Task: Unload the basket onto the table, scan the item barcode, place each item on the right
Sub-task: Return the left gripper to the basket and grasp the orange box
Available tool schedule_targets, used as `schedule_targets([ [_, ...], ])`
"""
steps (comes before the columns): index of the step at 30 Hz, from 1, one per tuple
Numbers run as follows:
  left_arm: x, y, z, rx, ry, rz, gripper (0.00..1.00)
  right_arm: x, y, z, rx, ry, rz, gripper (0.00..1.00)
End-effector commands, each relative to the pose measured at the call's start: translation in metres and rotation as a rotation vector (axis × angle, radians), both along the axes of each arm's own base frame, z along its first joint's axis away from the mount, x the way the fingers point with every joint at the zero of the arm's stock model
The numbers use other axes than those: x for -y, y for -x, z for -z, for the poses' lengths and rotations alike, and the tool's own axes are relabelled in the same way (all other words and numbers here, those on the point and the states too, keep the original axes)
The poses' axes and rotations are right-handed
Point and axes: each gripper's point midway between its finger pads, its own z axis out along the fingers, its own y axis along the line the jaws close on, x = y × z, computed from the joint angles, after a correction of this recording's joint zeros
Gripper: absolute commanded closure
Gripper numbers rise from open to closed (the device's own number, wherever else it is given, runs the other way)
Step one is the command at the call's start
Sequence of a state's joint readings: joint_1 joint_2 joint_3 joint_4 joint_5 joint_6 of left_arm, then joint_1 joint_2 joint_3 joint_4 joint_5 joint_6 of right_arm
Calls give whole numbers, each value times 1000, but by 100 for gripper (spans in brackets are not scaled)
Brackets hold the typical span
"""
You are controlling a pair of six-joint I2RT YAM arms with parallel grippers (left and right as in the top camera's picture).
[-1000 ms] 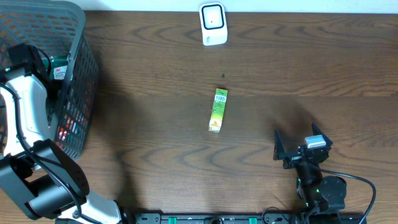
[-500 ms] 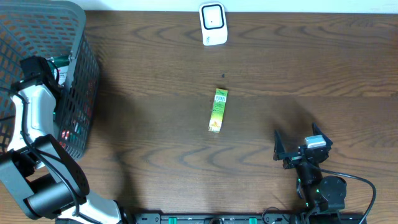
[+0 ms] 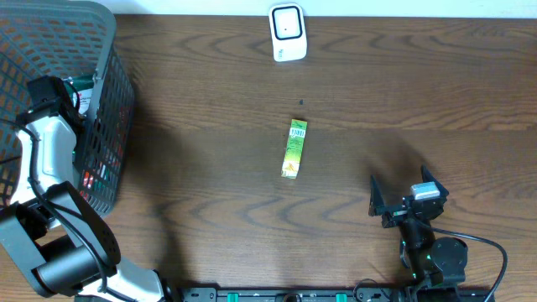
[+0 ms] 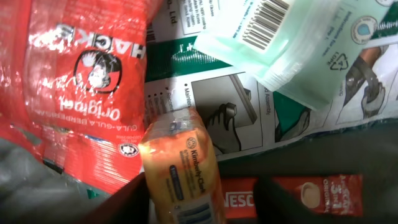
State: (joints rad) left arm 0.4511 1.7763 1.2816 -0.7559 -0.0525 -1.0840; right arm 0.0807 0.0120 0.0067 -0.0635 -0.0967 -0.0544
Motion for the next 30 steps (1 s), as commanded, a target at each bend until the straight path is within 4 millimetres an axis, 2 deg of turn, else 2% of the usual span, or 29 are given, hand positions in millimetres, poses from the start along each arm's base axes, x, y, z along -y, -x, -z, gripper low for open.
schedule_targets([
  [1, 4, 10, 16, -49, 12, -5, 54, 2, 0, 0, -2, -12, 10, 1],
  [7, 6, 15, 17, -69, 21, -5, 49, 2, 0, 0, -2, -12, 10, 1],
  [13, 8, 18, 18, -79, 26, -4, 49, 2, 0, 0, -2, -12, 10, 1],
  [20, 9, 23, 29, -86, 25, -6, 48, 2, 0, 0, -2, -12, 10, 1],
  [22, 9, 21, 29, -81, 23, -6, 50, 2, 0, 0, -2, -12, 10, 1],
  [26, 6, 17, 26, -61, 14, -6, 60, 2, 0, 0, -2, -12, 10, 1],
  [30, 2, 9, 16, -31, -5, 10, 65, 2, 0, 0, -2, -12, 10, 1],
])
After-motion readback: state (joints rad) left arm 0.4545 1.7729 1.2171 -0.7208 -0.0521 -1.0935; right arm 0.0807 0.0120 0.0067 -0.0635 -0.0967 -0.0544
